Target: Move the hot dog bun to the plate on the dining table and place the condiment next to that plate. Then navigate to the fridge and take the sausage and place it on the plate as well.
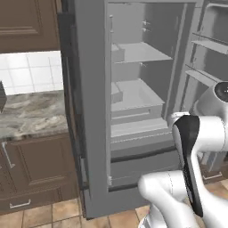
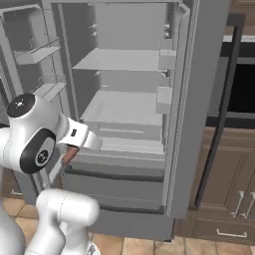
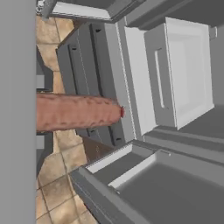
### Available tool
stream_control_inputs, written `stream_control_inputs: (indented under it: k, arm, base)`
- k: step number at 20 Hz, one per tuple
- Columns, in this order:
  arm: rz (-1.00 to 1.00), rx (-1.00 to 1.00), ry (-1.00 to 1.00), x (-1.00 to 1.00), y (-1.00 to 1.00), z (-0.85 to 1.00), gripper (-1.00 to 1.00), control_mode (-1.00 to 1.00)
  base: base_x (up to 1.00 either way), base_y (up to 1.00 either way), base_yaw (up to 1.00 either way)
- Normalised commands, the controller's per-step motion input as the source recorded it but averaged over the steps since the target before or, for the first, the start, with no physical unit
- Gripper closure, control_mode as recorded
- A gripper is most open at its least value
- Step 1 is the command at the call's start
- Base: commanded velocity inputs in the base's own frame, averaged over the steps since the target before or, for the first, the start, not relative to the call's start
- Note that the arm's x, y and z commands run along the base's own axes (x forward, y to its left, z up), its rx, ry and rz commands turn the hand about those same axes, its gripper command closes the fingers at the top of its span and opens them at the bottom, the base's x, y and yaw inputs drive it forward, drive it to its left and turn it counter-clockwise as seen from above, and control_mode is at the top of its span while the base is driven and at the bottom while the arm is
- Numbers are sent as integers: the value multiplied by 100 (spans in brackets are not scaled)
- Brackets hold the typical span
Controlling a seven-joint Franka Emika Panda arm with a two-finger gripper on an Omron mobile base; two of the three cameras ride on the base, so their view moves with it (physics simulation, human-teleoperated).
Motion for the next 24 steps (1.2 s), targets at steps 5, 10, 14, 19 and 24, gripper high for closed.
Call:
stream_control_inputs:
  k: [5, 10, 14, 19, 24]
  arm:
    - [0, 0, 0, 0, 0, 0, 100, 100]
    - [0, 0, 0, 0, 0, 0, 100, 100]
    - [0, 0, 0, 0, 0, 0, 100, 100]
    - [0, 0, 0, 0, 0, 0, 100, 100]
    - [0, 0, 0, 0, 0, 0, 100, 100]
  base:
    - [-100, 47, -38]
    - [-93, 25, -58]
    - [-70, 8, -76]
    - [-39, 0, -87]
    - [-11, 0, -95]
